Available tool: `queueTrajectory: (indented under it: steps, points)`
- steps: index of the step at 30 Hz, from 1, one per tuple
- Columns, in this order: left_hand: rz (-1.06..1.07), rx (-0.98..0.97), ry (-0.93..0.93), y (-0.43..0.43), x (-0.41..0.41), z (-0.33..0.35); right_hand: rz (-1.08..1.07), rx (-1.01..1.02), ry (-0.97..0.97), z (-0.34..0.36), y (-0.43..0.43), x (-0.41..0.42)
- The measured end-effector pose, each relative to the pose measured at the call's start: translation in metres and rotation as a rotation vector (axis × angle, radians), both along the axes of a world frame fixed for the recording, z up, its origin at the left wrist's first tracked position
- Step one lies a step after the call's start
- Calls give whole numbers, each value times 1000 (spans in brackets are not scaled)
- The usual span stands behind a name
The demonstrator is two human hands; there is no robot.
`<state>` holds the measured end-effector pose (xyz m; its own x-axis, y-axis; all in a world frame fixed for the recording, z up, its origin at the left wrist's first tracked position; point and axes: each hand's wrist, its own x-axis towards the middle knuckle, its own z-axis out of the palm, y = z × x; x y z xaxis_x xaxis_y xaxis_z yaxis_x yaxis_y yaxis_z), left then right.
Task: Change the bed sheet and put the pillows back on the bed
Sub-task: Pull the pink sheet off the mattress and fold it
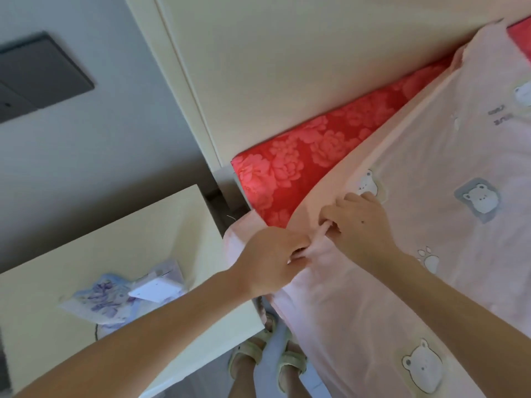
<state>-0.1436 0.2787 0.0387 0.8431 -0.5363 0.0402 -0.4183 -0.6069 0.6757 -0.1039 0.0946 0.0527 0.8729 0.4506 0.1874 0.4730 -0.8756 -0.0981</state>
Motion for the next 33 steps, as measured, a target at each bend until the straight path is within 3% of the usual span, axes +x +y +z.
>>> queueTrajectory:
  steps: [4,7,9,11,13,16,23,28,31,33]
  points:
    - [-101,370,83,0,-6,26,-208,-82,109,32,-51,-46]
    - [-219,433,179,-23,-15,57,-497,-17,248,56,-80,-97]
    - [-306,398,229,-47,-31,77,-818,315,445,77,-86,-130]
    - [-364,332,293,-75,-48,90,-1134,951,694,97,-82,-156]
    - [-425,288,338,-103,-64,102,-1309,1316,791,107,-83,-171]
    - [-544,216,400,-144,-91,114,-1352,1331,907,118,-89,-193]
    - [-800,189,563,-215,-142,141,-1459,1267,720,133,-134,-285]
    - [-825,200,63,-286,-160,150,-1559,1307,553,134,-149,-383]
    - [-1166,266,-340,-342,-198,151,-1594,1315,487,143,-158,-448]
    - [-1394,298,-499,-374,-240,156,-1611,1315,449,151,-164,-492]
